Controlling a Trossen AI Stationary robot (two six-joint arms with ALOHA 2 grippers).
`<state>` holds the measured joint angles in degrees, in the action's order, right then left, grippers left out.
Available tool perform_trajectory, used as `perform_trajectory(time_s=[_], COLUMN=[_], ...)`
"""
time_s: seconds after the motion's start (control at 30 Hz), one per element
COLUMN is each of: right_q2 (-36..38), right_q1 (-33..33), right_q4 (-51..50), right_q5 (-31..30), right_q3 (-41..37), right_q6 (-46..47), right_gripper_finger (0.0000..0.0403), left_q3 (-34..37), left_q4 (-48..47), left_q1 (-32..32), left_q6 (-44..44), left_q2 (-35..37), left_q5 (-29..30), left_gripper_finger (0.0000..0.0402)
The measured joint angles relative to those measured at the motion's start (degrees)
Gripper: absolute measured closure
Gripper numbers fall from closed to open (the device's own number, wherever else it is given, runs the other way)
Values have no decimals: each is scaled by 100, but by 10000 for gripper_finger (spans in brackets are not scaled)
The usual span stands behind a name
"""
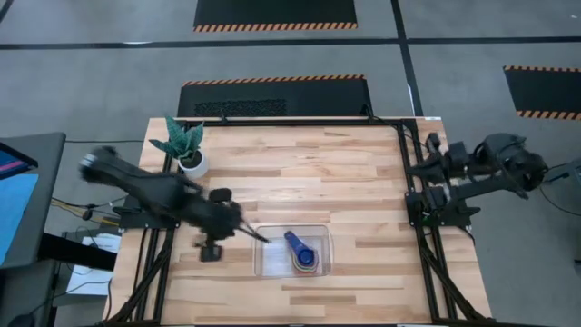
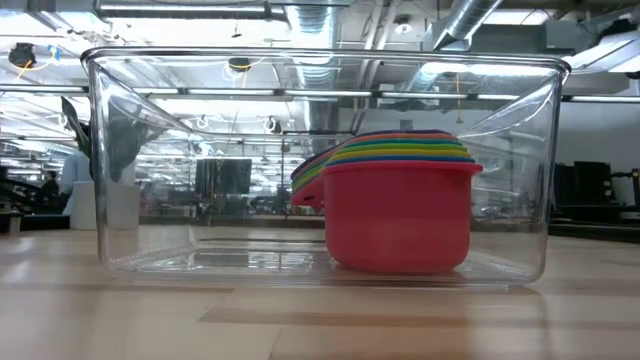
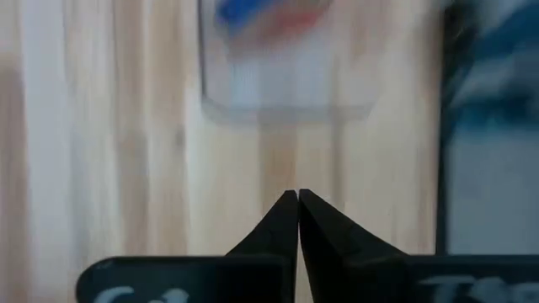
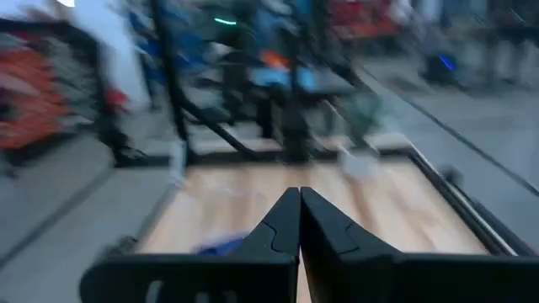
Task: Nest measuring cups in basket
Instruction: Return to Home Position
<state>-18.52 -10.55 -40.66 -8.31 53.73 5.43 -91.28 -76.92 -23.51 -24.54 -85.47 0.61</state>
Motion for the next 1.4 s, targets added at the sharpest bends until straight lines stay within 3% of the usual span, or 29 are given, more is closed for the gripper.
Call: perform_trajectory(time_s=[0.1,0.2,0.37,0.5,0.73,0.9,1.23,1.4], right_q2=[290,662,1503,1825,1833,1833,1834,1834], right_q1=[0,1,2,4,126,222,247,247], right_q4=[814,1736,2824,3523,3536,3641,3470,3303], right_q5=[437,468,556,557,389,536,552,552], right_q3=[-741,-1594,-2985,-3642,-3917,-4028,-4023,-4023], right_q6=[-95,45,388,362,162,169,110,11], right_gripper_finger=[377,377,377,377,377,377,377,377], left_q3=[1856,3690,6029,7138,8197,8656,9063,9066], left_q4=[2528,4802,6685,7965,9029,9940,10313,9630], left_q1=[-63,137,488,664,1156,1463,2038,2067], left_q6=[278,679,215,294,528,614,872,1006], left_q2=[1779,3378,5392,6336,7034,7130,7141,7125], left_q5=[182,-131,-430,-434,-143,-447,-480,-321], left_gripper_finger=[401,401,401,401,401,401,401,401])
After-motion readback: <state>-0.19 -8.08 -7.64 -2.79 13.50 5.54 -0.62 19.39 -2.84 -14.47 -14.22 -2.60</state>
